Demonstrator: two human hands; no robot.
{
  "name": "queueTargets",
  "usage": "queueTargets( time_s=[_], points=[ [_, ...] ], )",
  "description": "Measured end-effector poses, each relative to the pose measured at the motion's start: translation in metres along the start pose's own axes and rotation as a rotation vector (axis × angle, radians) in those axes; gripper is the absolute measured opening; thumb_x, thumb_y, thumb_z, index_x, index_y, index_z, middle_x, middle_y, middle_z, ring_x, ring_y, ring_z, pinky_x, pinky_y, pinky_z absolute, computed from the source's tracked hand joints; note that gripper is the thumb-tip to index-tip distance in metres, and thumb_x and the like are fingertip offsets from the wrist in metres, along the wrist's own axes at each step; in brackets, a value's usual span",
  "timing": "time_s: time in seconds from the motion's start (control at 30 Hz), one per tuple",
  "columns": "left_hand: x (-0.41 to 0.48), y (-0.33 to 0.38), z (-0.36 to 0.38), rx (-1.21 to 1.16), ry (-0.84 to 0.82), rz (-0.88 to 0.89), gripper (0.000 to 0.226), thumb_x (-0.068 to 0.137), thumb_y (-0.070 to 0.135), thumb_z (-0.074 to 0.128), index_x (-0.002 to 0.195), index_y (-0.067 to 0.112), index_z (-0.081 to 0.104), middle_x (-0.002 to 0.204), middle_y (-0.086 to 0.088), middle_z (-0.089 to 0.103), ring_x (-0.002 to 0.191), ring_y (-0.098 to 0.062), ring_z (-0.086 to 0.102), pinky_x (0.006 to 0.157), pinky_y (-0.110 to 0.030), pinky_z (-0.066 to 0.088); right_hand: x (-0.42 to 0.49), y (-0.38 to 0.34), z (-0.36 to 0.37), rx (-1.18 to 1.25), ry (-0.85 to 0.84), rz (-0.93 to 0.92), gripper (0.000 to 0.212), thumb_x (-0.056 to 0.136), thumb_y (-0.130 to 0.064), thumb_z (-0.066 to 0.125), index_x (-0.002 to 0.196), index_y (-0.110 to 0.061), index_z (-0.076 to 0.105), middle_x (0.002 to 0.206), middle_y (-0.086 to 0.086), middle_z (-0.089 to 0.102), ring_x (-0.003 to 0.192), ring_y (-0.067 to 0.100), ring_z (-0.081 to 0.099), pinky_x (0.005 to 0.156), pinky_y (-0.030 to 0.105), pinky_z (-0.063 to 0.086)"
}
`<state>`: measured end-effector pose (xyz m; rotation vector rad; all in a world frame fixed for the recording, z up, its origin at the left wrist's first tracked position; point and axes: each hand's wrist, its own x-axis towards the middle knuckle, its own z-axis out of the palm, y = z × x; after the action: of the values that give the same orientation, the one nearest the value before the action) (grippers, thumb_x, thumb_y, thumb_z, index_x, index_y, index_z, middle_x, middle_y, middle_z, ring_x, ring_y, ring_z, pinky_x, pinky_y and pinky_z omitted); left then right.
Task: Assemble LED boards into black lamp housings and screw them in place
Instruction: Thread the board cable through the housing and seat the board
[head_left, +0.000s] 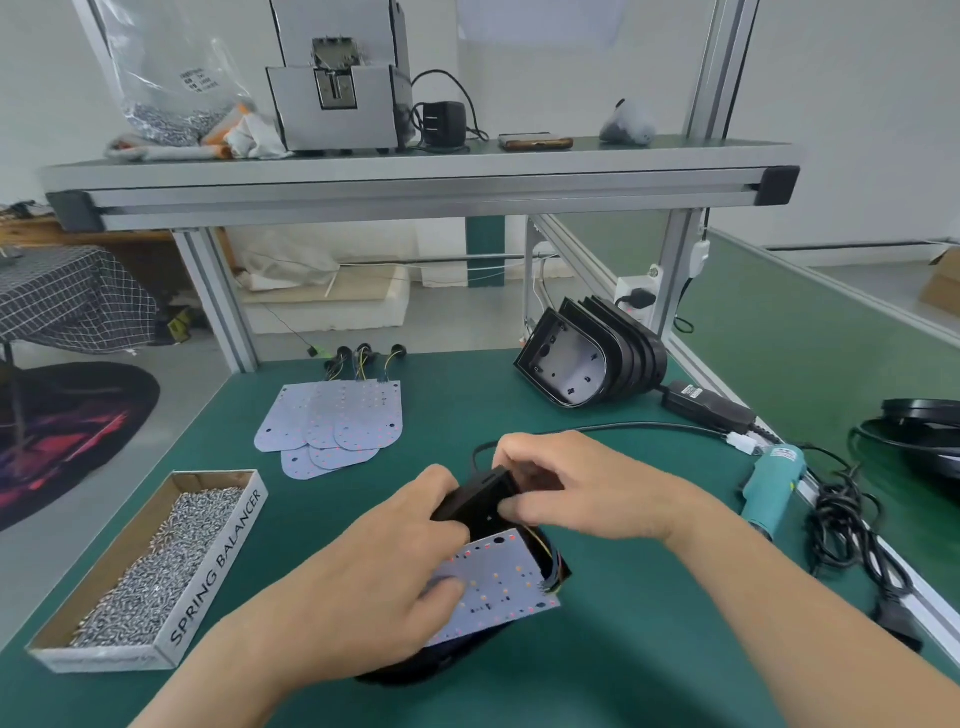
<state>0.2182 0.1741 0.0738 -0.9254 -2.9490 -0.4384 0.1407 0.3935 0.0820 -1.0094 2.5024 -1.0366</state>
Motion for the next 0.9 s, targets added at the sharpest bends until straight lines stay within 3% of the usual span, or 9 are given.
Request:
queueTargets(
  time_s=[0.23, 0.33, 0.43, 0.5, 0.57, 0.67, 0.77, 0.83, 0.9],
  points=[
    [0.001, 0.011, 0.003, 0.206, 0.013, 0.032, 0.021, 0.093, 0.031, 0.041, 0.076, 0.019, 0.040, 0.098, 0.001, 0.031, 0.082, -0.015, 0.034, 0.076, -0.031, 0.038, 0.004, 0.000, 0.020, -0.084, 0.132, -0.023, 0.041, 0.075, -0.003, 0.063, 0.068, -0.035, 0.037, 0.061, -0.011, 0.045, 0.062, 0.010, 0.038, 0.054, 0.023, 0.027],
    [0.003, 0.015, 0.001, 0.242, 0.016, 0.055, 0.022, 0.092, 0.029, 0.042, 0.073, 0.021, 0.035, 0.095, 0.001, 0.031, 0.080, -0.017, 0.033, 0.072, -0.030, 0.034, 0.004, 0.005, 0.025, -0.070, 0.196, -0.001, 0.040, 0.074, -0.002, 0.063, 0.065, -0.030, 0.036, 0.060, -0.006, 0.042, 0.063, 0.014, 0.034, 0.058, 0.034, 0.030],
    [0.005, 0.017, 0.001, 0.245, 0.022, 0.072, 0.023, 0.091, 0.029, 0.043, 0.072, 0.022, 0.033, 0.093, 0.002, 0.030, 0.078, -0.016, 0.032, 0.071, -0.029, 0.030, 0.006, 0.009, 0.033, -0.133, 0.249, 0.035, 0.042, 0.076, -0.004, 0.064, 0.062, -0.028, 0.032, 0.058, -0.003, 0.038, 0.064, 0.021, 0.029, 0.057, 0.037, 0.028],
    [0.007, 0.016, 0.002, 0.219, 0.020, 0.070, 0.025, 0.091, 0.031, 0.043, 0.071, 0.023, 0.032, 0.093, 0.003, 0.030, 0.078, -0.014, 0.032, 0.070, -0.029, 0.029, 0.007, 0.009, 0.032, -0.149, 0.219, 0.040, 0.039, 0.078, -0.009, 0.064, 0.064, -0.028, 0.033, 0.059, -0.002, 0.038, 0.065, 0.022, 0.029, 0.057, 0.037, 0.029],
    [0.006, 0.015, 0.002, 0.175, 0.014, 0.049, 0.028, 0.092, 0.032, 0.044, 0.069, 0.023, 0.030, 0.092, 0.004, 0.028, 0.076, -0.010, 0.033, 0.068, -0.030, 0.030, 0.003, 0.010, 0.019, -0.125, 0.075, 0.050, 0.029, 0.083, -0.016, 0.065, 0.074, -0.030, 0.041, 0.066, -0.002, 0.047, 0.066, 0.021, 0.036, 0.059, 0.038, 0.035],
    [0.004, 0.007, 0.002, 0.047, 0.023, -0.007, 0.026, 0.091, 0.027, 0.050, 0.070, 0.016, 0.038, 0.096, 0.007, 0.032, 0.076, -0.012, 0.040, 0.073, -0.036, 0.040, -0.006, 0.019, -0.012, 0.091, -0.207, 0.062, 0.024, 0.091, -0.030, 0.070, 0.108, -0.034, 0.054, 0.100, -0.009, 0.068, 0.085, 0.017, 0.062, 0.080, 0.040, 0.053],
    [0.002, -0.002, -0.002, -0.276, 0.100, -0.056, 0.022, 0.086, 0.024, 0.059, 0.072, 0.010, 0.050, 0.098, 0.008, 0.041, 0.084, -0.020, 0.050, 0.079, -0.042, 0.045, -0.006, 0.028, -0.015, 0.509, -0.105, 0.074, 0.033, 0.104, -0.036, 0.052, 0.136, -0.030, 0.057, 0.136, -0.010, 0.061, 0.096, 0.025, 0.066, 0.090, 0.038, 0.053],
    [0.003, -0.002, -0.003, -0.448, 0.151, -0.073, 0.018, 0.085, 0.029, 0.060, 0.078, 0.012, 0.063, 0.098, 0.007, 0.045, 0.088, -0.020, 0.053, 0.083, -0.040, 0.046, 0.000, 0.032, 0.004, 0.769, -0.066, 0.143, 0.035, 0.106, -0.040, 0.044, 0.129, -0.027, 0.067, 0.132, -0.006, 0.067, 0.100, 0.021, 0.068, 0.093, 0.037, 0.054],
    [0.006, -0.001, -0.001, -0.558, 0.180, -0.081, 0.030, 0.086, 0.040, 0.059, 0.084, 0.012, 0.068, 0.097, 0.005, 0.047, 0.091, -0.021, 0.054, 0.087, -0.040, 0.047, 0.005, 0.033, 0.028, 0.921, -0.014, 0.246, 0.030, 0.095, -0.046, 0.061, 0.099, -0.024, 0.080, 0.098, -0.009, 0.078, 0.085, 0.007, 0.073, 0.076, 0.022, 0.057]
  ],
)
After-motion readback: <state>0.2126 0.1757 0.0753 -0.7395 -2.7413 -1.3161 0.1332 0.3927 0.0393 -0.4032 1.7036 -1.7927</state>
